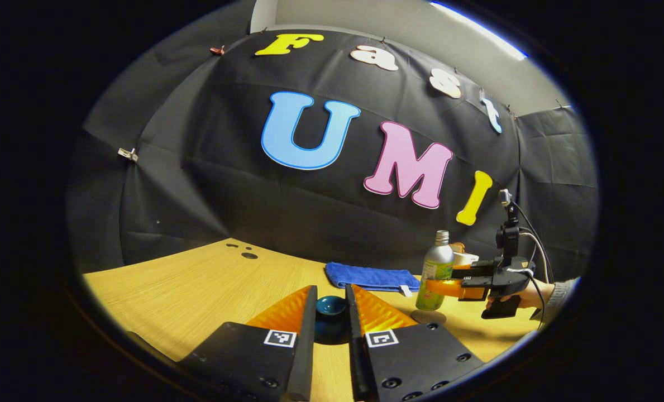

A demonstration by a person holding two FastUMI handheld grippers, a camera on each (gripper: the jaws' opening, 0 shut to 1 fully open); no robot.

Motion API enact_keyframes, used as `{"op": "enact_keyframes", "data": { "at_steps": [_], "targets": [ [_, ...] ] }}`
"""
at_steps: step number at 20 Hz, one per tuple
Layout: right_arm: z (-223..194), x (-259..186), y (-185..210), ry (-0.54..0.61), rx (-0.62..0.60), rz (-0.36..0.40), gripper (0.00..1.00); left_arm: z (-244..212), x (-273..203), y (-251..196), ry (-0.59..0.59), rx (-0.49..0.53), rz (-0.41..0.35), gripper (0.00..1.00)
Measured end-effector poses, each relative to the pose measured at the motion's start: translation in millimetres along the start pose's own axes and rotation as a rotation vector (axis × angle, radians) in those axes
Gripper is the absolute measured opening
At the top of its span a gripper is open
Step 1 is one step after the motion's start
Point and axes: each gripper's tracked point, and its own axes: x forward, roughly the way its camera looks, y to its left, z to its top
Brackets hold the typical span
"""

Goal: Open the teacup lid with one hand, grasp the water bottle and pour water into the teacup with the other hand; after pouring, place the water bottle on the coaster and then close the teacup lid.

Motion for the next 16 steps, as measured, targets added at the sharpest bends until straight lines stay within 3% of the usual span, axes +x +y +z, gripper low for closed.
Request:
{"op": "enact_keyframes", "data": {
  "at_steps": [5,15,16],
  "targets": [
    [-17.3,-9.2,-22.7,-0.003,0.155,0.0,0.79,-7.8,3.9,-5.1,0.021,0.007,-0.007,0.31],
    [-32.1,-4.0,-31.1,0.002,0.171,-0.019,0.81,-13.0,6.2,-12.6,0.036,0.017,-0.014,0.31],
    [-31.7,-4.1,-30.7,0.0,0.18,-0.016,0.78,-13.3,6.7,-13.1,0.036,0.02,-0.014,0.31]
  ]
}}
